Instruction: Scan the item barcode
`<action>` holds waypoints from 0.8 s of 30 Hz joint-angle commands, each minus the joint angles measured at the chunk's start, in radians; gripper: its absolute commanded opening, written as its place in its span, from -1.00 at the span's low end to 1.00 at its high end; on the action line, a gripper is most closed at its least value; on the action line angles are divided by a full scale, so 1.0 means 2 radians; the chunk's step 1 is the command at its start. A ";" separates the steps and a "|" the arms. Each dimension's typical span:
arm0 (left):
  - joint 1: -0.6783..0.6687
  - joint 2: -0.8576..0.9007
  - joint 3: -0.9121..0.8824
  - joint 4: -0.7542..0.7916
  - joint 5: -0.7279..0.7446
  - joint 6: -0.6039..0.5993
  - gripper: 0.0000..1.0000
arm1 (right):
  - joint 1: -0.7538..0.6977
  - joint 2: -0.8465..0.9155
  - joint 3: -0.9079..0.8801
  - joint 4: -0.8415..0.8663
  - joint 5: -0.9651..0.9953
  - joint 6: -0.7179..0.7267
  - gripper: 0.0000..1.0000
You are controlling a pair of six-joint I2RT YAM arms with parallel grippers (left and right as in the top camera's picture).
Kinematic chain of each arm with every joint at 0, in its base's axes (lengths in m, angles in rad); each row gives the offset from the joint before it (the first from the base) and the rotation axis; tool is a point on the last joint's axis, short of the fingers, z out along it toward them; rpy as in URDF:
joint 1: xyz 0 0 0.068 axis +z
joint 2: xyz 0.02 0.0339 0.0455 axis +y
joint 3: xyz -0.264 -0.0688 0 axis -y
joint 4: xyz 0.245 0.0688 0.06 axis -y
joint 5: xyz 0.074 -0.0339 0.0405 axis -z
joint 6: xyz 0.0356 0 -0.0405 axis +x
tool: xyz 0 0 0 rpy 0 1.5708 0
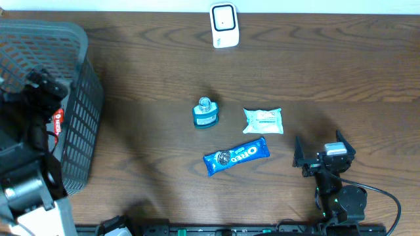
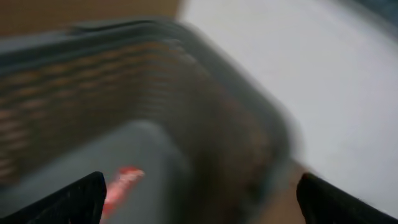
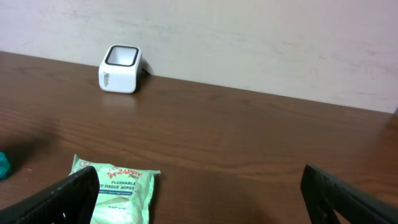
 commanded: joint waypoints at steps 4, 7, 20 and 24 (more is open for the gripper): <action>0.002 0.131 0.005 -0.041 -0.124 0.142 0.96 | 0.004 -0.002 -0.001 -0.002 0.003 -0.007 0.99; 0.004 0.191 0.005 -0.068 -0.129 0.174 0.96 | 0.004 -0.002 -0.001 -0.002 0.003 -0.007 0.99; 0.030 0.320 0.005 -0.074 -0.134 0.212 0.96 | 0.004 -0.002 -0.001 -0.002 0.003 -0.007 0.98; 0.041 0.342 0.005 -0.068 -0.113 0.224 0.96 | 0.004 -0.002 -0.001 -0.002 0.003 -0.007 0.99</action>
